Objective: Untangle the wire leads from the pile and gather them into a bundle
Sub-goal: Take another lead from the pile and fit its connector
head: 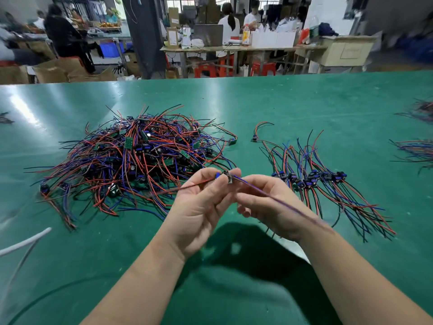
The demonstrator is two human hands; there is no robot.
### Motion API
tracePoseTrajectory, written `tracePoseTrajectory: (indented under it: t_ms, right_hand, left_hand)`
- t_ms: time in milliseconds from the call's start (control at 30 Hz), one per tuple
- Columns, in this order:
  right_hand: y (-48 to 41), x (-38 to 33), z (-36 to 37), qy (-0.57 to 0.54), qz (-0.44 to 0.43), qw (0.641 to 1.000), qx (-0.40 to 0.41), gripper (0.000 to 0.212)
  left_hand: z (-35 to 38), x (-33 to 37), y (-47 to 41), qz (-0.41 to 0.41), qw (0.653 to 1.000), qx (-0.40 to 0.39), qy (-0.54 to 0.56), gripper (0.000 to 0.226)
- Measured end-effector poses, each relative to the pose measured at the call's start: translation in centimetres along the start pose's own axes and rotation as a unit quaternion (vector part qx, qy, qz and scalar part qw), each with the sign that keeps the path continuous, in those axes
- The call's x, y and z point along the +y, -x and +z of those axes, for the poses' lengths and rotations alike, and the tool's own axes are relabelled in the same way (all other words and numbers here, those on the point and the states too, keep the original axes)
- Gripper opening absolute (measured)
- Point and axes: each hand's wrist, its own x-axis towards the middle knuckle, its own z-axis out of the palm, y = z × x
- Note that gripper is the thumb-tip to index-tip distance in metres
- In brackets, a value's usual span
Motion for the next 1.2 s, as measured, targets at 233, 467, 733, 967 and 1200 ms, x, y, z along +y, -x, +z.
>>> tracePoseTrajectory:
  t_ms: [233,467,733,967,1200]
  right_hand:
    - [-0.4,0.0,0.4,-0.126,-0.020,0.989,0.069,0.006]
    - [-0.6,-0.8,0.0,-0.125,-0.011,0.986,0.109,0.006]
    - [-0.1,-1.9,-1.0,-0.123,-0.014,0.987,0.106,0.013]
    - [0.3,-1.7,-1.0,-0.032,0.010,0.999,0.033,0.009]
    - [0.0,-1.1,-1.4,0.056,0.000,0.996,0.075,0.005]
  left_hand:
    - [-0.3,-1.5,0.0,0.199,0.916,0.035,-0.348,0.029]
    - [-0.4,-1.3,-0.2,0.194,0.887,0.004,-0.420,0.038]
    - [-0.9,0.1,-1.0,0.078,0.940,0.132,-0.304,0.028]
    - [-0.5,-0.3,0.2,-0.043,0.924,0.041,-0.378,0.020]
    - [-0.1,-2.0,0.6,-0.087,0.929,0.058,-0.356,0.014]
